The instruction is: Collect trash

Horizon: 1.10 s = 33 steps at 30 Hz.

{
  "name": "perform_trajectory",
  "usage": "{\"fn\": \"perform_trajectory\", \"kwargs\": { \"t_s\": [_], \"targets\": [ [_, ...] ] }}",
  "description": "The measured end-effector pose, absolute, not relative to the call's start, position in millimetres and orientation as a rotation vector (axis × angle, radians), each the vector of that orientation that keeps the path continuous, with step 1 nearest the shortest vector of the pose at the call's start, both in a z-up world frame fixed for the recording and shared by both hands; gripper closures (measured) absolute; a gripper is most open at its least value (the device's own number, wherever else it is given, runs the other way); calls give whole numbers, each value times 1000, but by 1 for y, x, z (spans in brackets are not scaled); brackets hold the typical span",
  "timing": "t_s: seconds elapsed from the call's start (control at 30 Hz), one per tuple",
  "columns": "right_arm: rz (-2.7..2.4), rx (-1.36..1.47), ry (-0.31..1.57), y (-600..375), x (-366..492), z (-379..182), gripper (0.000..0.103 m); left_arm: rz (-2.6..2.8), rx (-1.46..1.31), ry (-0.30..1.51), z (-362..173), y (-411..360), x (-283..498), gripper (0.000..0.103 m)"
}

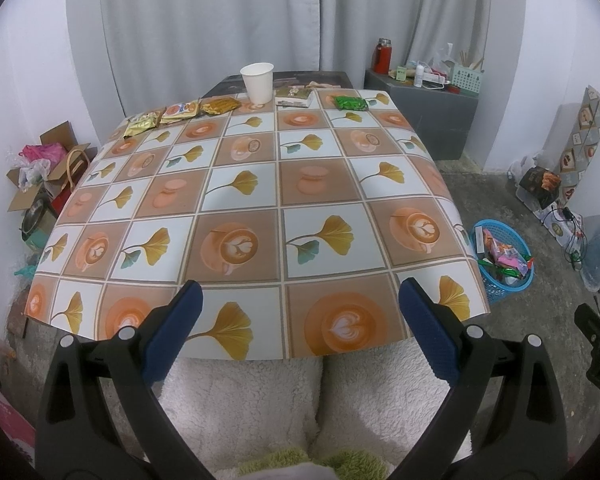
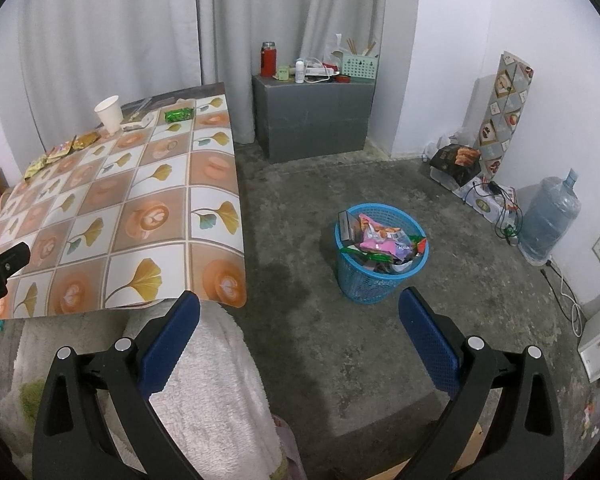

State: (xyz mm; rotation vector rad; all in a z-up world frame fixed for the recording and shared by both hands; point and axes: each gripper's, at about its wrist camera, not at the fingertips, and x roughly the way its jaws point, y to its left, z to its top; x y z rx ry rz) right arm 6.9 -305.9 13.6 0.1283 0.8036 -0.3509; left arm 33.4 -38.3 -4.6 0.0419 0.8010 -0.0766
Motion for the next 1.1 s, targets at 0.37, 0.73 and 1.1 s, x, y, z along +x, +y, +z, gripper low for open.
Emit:
{"fn": "perform_trajectory", "kwargs": {
  "t_s": [0.37, 0.73, 1.1],
  "targets": [
    [-350, 130, 803, -304, 8, 13, 6, -77, 41, 801, -5, -38, 33, 9],
    [-351, 131, 802, -303, 8, 13, 6, -77, 41, 800, -5, -38, 34, 9],
    [-351, 132, 801, -304, 7, 14, 6, -77, 41, 801, -4, -39, 33, 9]
  ]
}}
